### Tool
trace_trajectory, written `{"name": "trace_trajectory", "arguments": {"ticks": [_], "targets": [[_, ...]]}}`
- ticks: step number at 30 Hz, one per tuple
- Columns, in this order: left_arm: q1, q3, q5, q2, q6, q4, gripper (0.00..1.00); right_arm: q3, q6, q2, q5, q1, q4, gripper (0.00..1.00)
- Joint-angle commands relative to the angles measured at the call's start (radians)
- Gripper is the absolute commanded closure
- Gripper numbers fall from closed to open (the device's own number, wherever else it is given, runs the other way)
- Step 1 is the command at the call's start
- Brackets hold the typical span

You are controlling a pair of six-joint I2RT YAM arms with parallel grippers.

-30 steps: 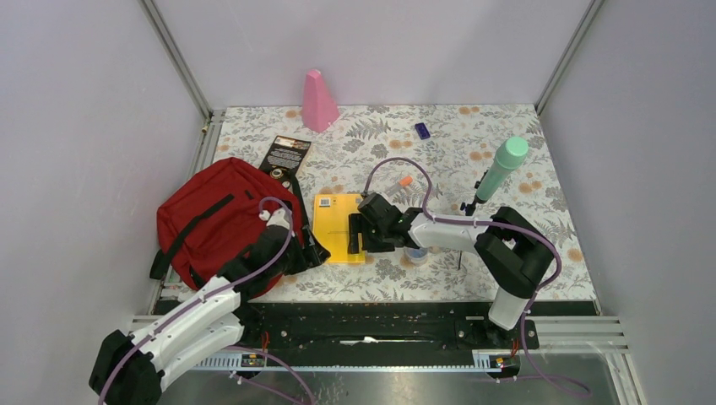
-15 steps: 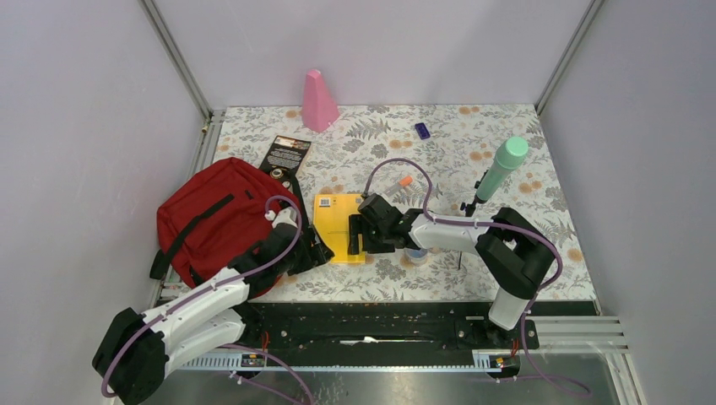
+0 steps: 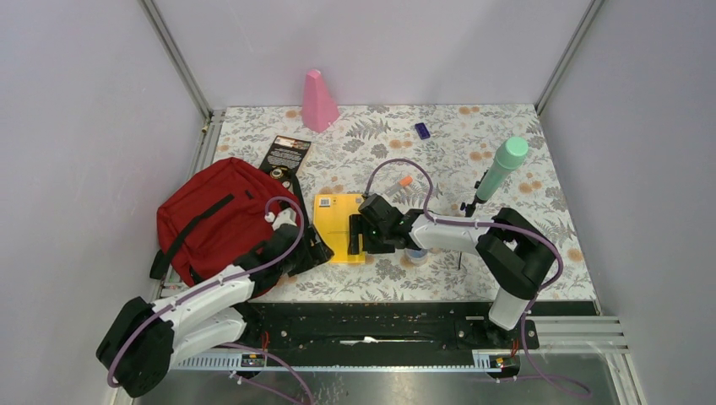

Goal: Pack the student bag
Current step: Pick up the book from the center of the board.

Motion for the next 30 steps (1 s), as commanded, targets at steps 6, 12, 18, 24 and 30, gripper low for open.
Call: {"name": "trace_trajectory", "arguments": {"ticks": [6,12,18,24,30], "targets": [[0.0,-0.046,0.011,0.054,-0.064,0.186,0.27,-0.046,0.083,-0.011,-0.055,0.024,0.094,0.25],[0.0,-0.075,0.014,0.043,-0.074,0.246,0.36,-0.073,0.124,0.009,-0.082,0.029,0.166,0.32],[0.0,-0.089,0.032,0.067,-0.068,0.289,0.48,-0.116,0.162,-0.042,-0.064,0.029,0.271,0.39],[0.0,-0.093,0.035,0.082,-0.063,0.309,0.53,-0.128,0.195,-0.032,-0.047,0.029,0.344,0.66],[0.001,-0.095,0.031,0.061,-0.062,0.299,0.57,-0.13,0.2,-0.024,-0.036,0.029,0.343,0.95]]}}
